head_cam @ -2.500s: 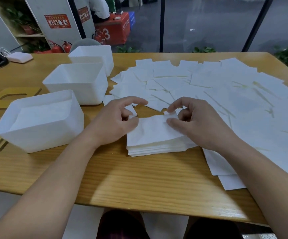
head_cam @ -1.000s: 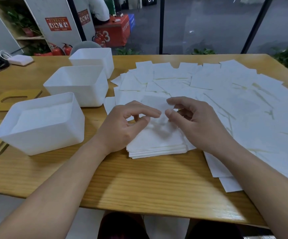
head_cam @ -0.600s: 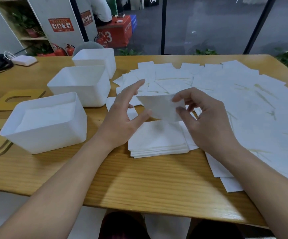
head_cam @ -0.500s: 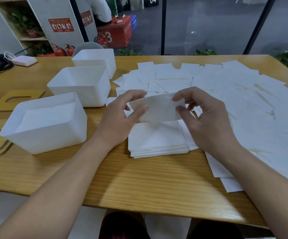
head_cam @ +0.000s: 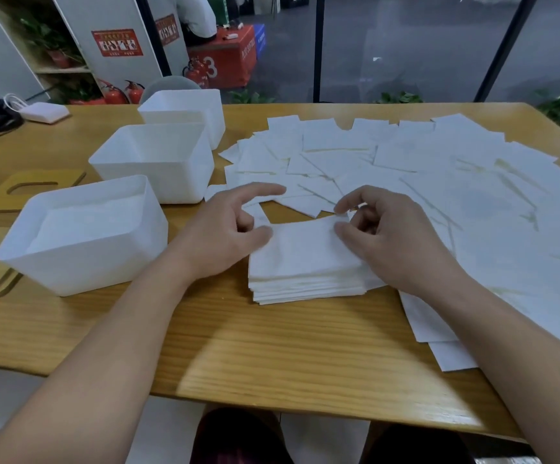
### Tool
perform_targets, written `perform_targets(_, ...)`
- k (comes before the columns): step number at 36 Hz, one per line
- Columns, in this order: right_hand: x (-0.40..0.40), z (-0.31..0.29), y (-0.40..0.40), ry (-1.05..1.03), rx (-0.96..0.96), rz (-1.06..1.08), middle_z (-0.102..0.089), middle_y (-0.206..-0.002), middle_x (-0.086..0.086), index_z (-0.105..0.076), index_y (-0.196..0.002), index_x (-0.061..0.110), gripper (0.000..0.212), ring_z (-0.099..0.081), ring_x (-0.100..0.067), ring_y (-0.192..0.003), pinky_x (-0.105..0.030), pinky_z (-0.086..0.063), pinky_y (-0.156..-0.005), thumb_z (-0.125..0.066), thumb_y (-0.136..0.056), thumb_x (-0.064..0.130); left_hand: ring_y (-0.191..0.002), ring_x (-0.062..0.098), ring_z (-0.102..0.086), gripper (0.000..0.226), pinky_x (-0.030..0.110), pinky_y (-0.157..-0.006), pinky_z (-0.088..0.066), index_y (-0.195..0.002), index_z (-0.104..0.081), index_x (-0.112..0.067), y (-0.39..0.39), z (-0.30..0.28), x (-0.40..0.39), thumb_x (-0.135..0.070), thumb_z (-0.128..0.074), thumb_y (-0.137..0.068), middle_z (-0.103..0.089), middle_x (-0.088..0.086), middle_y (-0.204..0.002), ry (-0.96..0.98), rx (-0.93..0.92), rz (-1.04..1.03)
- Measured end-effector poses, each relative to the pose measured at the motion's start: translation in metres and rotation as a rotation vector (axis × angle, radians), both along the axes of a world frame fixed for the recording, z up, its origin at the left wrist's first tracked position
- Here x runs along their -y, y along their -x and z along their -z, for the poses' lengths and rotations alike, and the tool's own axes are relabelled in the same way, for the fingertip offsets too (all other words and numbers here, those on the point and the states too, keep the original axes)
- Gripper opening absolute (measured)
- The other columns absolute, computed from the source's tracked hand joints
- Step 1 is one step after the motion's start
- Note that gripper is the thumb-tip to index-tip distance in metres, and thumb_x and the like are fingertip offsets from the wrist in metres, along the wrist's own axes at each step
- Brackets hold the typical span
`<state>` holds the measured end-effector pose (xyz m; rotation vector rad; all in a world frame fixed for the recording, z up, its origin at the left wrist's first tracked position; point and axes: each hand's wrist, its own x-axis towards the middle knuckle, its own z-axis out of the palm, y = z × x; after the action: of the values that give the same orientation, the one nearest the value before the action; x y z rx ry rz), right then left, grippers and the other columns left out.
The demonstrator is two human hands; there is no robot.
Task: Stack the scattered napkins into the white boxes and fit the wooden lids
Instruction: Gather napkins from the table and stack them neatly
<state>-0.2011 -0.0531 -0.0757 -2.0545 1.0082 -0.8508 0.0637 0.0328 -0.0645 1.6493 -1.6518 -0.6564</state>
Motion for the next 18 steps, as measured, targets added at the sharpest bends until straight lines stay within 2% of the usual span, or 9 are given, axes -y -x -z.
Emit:
perform_targets(3, 0.000, 0.002, 0.000, -0.023, -0.084, -0.015, -0.068, -0.068, 0.007, -0.070, -0.104, 0.031, 0.014, -0.058, -0.006, -0.057, -0.020, -0.047, -0.056, -0.073, -0.096, 0.020, -0.054, 0.010, -0.050, 0.058, 0.015, -0.064, -0.042, -0.144, -0.058, -0.049, -0.002, 0.000, 0.002, -0.015, -0.071, -0.099, -0.054, 0.000, -0.055, -0.078, 0.060, 0.047)
perform_targets(5, 0.000, 0.003, 0.001, -0.059, -0.134, -0.032, -0.069, -0.070, 0.007, -0.070, -0.104, 0.032, 0.016, -0.060, -0.006, -0.059, -0.026, -0.051, -0.058, -0.074, -0.095, 0.021, -0.053, 0.012, -0.045, 0.050, 0.011, -0.066, -0.041, -0.137, -0.064, -0.047, -0.004, 0.001, 0.003, -0.017, -0.073, -0.098, -0.049, -0.001, -0.055, -0.088, 0.073, 0.048)
perform_targets(8, 0.001, 0.005, 0.002, -0.011, -0.186, -0.005, -0.069, -0.075, 0.009, -0.069, -0.104, 0.035, 0.017, -0.062, -0.006, -0.067, -0.028, -0.052, -0.063, -0.079, -0.092, 0.028, -0.051, 0.011, -0.040, 0.026, 0.022, -0.080, -0.050, -0.117, -0.075, -0.039, -0.008, 0.004, 0.005, -0.021, -0.075, -0.098, -0.044, -0.004, -0.053, -0.024, 0.082, -0.027)
perform_targets(10, 0.002, 0.005, 0.002, 0.024, -0.174, 0.028, -0.067, -0.077, 0.008, -0.068, -0.105, 0.037, 0.019, -0.060, -0.005, -0.068, -0.028, -0.052, -0.064, -0.081, -0.091, 0.034, -0.053, 0.009, -0.044, 0.016, 0.027, -0.076, -0.049, -0.102, -0.080, -0.035, -0.011, 0.007, 0.008, -0.020, -0.076, -0.097, -0.048, -0.005, -0.054, 0.069, 0.115, -0.115)
perform_targets(12, 0.003, 0.003, 0.003, 0.060, -0.159, 0.058, -0.065, -0.079, 0.008, -0.069, -0.104, 0.037, 0.019, -0.058, -0.005, -0.068, -0.029, -0.051, -0.065, -0.081, -0.090, 0.040, -0.059, 0.008, -0.051, 0.011, 0.026, -0.071, -0.046, -0.096, -0.080, -0.036, -0.014, 0.010, 0.011, -0.024, -0.078, -0.096, -0.059, -0.007, -0.062, 0.135, 0.156, -0.179)
perform_targets(14, 0.004, 0.002, 0.004, 0.072, -0.144, 0.064, -0.064, -0.080, 0.009, -0.070, -0.102, 0.037, 0.017, -0.057, -0.006, -0.069, -0.028, -0.051, -0.066, -0.081, -0.091, 0.043, -0.069, 0.008, -0.056, 0.006, 0.029, -0.071, -0.051, -0.099, -0.080, -0.039, -0.016, 0.014, 0.013, -0.037, -0.081, -0.094, -0.068, -0.013, -0.078, 0.133, 0.197, -0.207)
perform_targets(18, 0.001, 0.004, 0.002, 0.070, -0.147, 0.035, -0.066, -0.085, 0.011, -0.072, -0.096, 0.035, 0.010, -0.058, -0.005, -0.072, -0.020, -0.046, -0.063, -0.079, -0.092, 0.042, -0.088, 0.006, -0.062, 0.020, 0.029, -0.079, -0.052, -0.102, -0.078, -0.039, -0.019, 0.020, 0.014, -0.053, -0.085, -0.088, -0.070, -0.019, -0.099, 0.071, 0.289, -0.213)
